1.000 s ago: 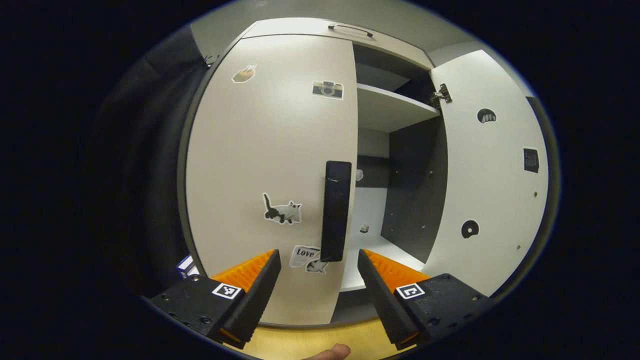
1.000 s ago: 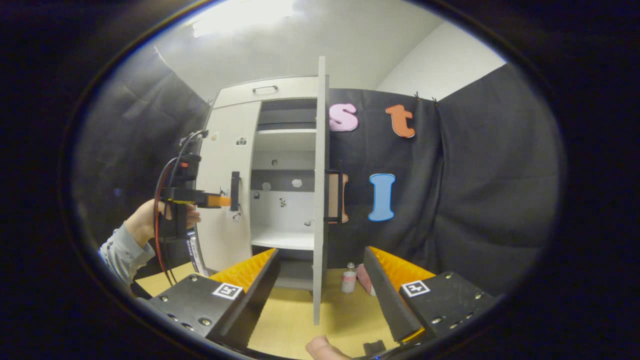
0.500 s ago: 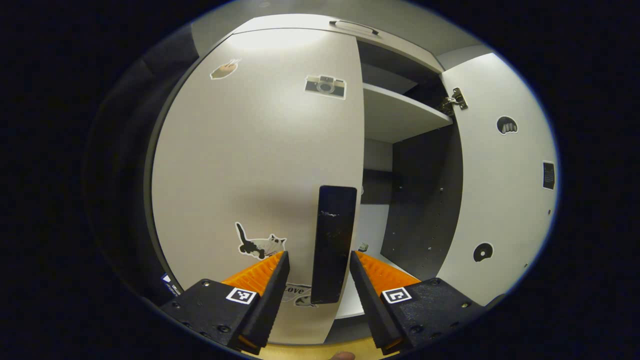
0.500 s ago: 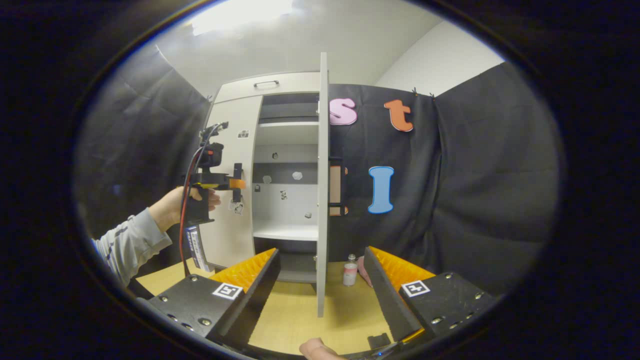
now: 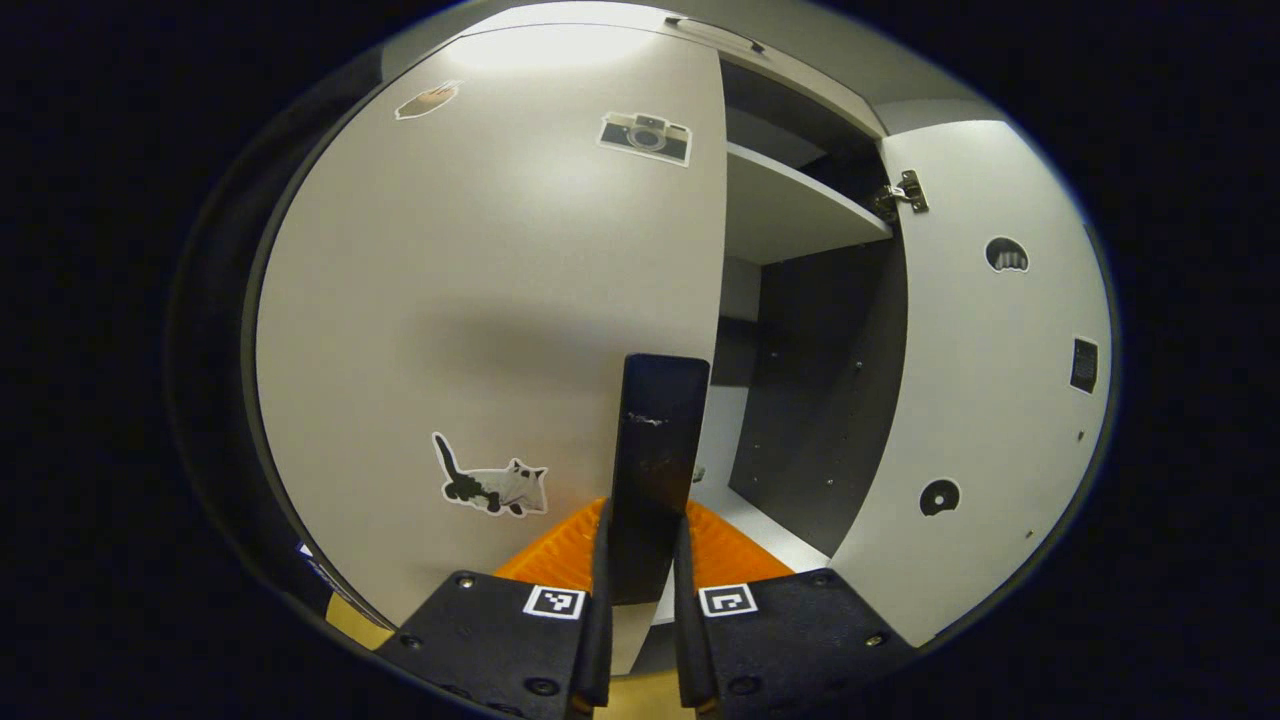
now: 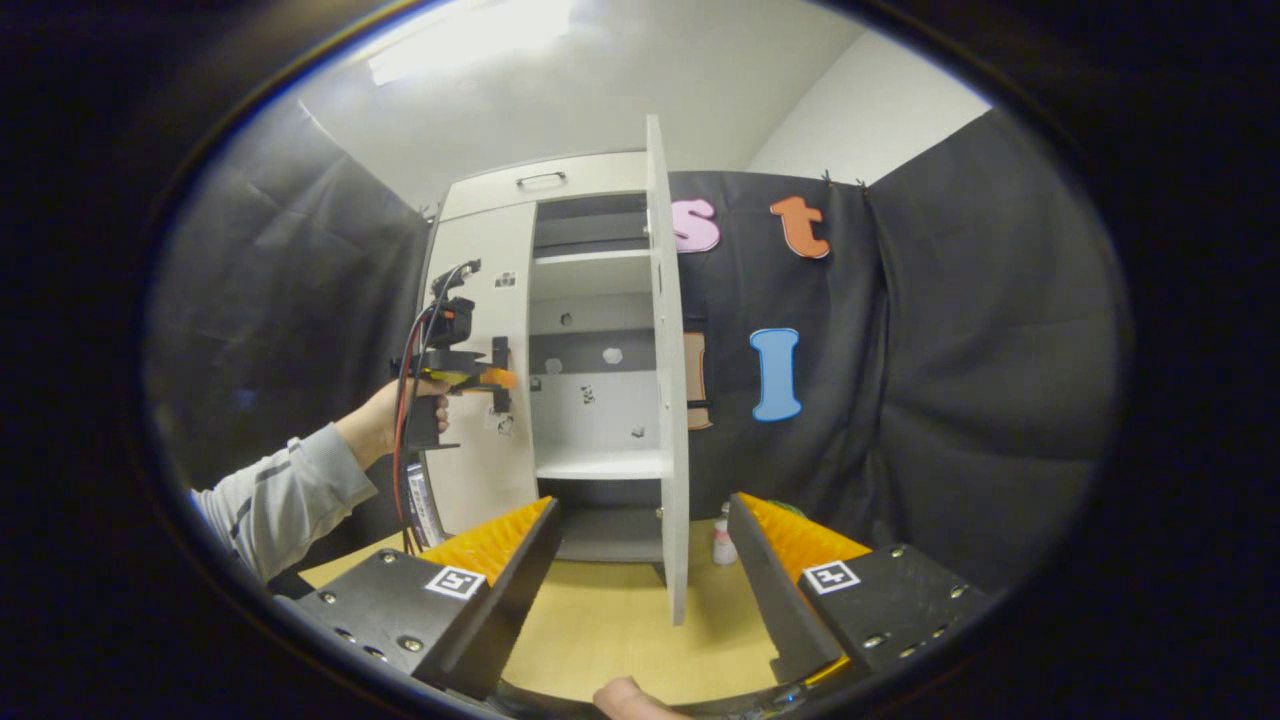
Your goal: Open the right door of the double-door shoe cabinet with the right hand, and open the left door with the left hand.
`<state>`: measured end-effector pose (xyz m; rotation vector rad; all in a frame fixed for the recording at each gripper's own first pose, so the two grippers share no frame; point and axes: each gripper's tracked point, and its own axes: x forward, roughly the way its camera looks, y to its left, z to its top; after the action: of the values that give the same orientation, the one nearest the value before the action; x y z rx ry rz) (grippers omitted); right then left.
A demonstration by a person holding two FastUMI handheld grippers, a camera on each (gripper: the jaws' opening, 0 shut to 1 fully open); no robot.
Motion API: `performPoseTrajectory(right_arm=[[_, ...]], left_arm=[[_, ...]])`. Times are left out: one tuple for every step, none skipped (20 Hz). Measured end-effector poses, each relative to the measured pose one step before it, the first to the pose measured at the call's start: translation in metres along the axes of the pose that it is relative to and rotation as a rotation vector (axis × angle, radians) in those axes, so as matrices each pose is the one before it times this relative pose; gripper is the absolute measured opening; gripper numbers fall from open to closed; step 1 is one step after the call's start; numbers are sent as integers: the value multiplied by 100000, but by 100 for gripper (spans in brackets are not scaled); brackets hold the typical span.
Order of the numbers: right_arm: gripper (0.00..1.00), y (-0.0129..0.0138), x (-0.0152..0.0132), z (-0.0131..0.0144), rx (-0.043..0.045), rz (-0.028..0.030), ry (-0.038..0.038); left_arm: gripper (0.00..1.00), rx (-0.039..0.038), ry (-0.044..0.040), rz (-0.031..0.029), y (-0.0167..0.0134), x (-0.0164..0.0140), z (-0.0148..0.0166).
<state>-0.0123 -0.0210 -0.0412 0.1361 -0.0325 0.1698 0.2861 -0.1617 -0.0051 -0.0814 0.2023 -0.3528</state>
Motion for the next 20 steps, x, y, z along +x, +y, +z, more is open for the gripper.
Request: performPoseTrajectory(right_arm=[[99, 102, -380, -141, 504, -552, 307], [99, 147, -318, -91, 628, 169, 176], [99, 320, -449, 63, 714, -18, 79], [99, 143, -212, -120, 194, -13, 160], [100, 252, -398, -101, -195, -122, 176], [99, 101, -333, -116, -530, -233, 109], [99, 122, -217, 156, -459, -282, 100], [99, 288, -377, -31, -503, 191, -3], [99, 326, -366, -108, -252, 293, -58], [100, 221, -301, 129, 38, 238, -133], [100, 316, -324, 78, 132, 223, -291], [100, 252, -406, 183, -39, 173, -359], [99, 184, -206, 233, -49, -143, -447], [99, 48, -267, 254, 117, 31, -496], [99, 108, -31, -54, 191, 205, -185], [99, 266, -212, 24, 201, 236, -131], [99, 393, -396, -311, -100, 106, -109], [99, 262, -332, -213, -255, -131, 174], [99, 264, -298, -415, -321, 107, 93], [99, 261, -360, -110, -65, 283, 21]], left_arm=[[27, -670, 1849, 216, -99, -287, -255], [27, -1042, -245, 358, -21, -111, 83], [25, -335, 285, 463, 6, -177, -88], [24, 317, -917, 935, 6, -258, 184], [24, 810, 97, 933, 27, -261, 61], [23, 183, 12, 900, 0, -280, 28], [22, 290, 284, 214, -115, -329, 96], [22, 112, 182, 59, -51, -331, 155], [22, 613, 136, -188, 238, 189, -225], [22, 392, 27, -65, 27, -75, -3], [22, 337, 200, -140, 33, 107, 29], [22, 221, -24, -211, 55, -8, 50], [22, 389, -61, -117, 137, -32, -15], [22, 358, -230, 52, 107, -163, 18], [22, 242, 69, 74, 30, -8, -49], [22, 443, 147, -46, 64, -74, -3], [22, 321, -38, 107, 97, 36, 42], [22, 671, 146, 185, 104, -78, -16], [22, 618, 134, 93, 63, -9, -25], [22, 426, 56, -184, 74, -96, -19]])
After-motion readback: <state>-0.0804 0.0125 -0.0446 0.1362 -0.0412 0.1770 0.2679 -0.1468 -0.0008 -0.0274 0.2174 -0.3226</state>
